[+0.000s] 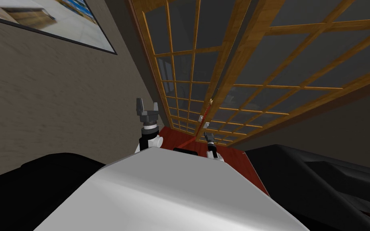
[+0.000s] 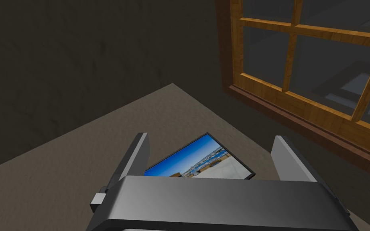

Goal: Pull the door open

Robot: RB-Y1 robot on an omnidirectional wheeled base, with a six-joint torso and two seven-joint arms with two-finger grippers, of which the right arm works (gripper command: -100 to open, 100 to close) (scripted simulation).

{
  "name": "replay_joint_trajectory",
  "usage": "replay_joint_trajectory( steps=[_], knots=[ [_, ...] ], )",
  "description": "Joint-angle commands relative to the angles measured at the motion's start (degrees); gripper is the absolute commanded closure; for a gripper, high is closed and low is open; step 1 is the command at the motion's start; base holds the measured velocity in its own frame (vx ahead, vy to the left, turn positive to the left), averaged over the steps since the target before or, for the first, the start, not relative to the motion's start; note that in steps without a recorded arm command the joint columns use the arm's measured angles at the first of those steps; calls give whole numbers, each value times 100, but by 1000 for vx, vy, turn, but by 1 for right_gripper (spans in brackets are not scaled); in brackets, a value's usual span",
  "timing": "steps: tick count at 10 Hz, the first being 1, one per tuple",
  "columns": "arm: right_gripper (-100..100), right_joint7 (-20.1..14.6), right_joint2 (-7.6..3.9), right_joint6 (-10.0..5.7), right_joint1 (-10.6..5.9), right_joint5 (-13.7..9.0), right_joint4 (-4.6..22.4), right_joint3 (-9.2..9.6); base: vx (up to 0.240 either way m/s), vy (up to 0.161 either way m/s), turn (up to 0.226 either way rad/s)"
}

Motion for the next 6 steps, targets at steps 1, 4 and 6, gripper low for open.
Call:
replay_joint_trajectory(
  steps=[1, 4, 6],
  knots=[
    [-100, -102, -96, -124, -159, 53, 25, 81, -86, -47, 138],
    [-100, -176, -276, -152, -38, -30, 243, -34, -2, -8, 57],
    [-100, -297, -464, -140, 42, -87, 309, -108, 73, 10, 91]
  ],
)
